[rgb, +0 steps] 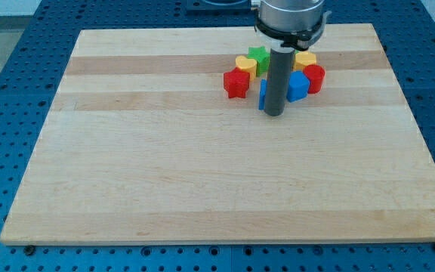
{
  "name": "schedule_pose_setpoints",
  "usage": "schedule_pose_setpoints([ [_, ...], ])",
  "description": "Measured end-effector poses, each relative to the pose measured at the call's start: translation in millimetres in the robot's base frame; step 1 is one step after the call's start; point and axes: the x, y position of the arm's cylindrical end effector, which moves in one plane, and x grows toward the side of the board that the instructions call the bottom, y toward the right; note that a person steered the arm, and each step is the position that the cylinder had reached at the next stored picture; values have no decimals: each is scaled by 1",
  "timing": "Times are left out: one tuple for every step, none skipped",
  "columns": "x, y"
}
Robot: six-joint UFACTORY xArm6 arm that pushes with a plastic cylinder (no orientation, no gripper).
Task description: Push red star to the right and between blue triangle and yellow heart
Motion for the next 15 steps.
schedule_pose_setpoints([
  [-3, -16],
  [-3, -32],
  [-3, -36],
  [-4, -39],
  [-7, -43],
  [-2, -74],
  [-2, -106],
  [-6, -132],
  [-19, -132],
  [-30, -119],
  [-30, -103],
  [-30, -85],
  [-30, -68],
  [-30, -60],
  [-17, -74],
])
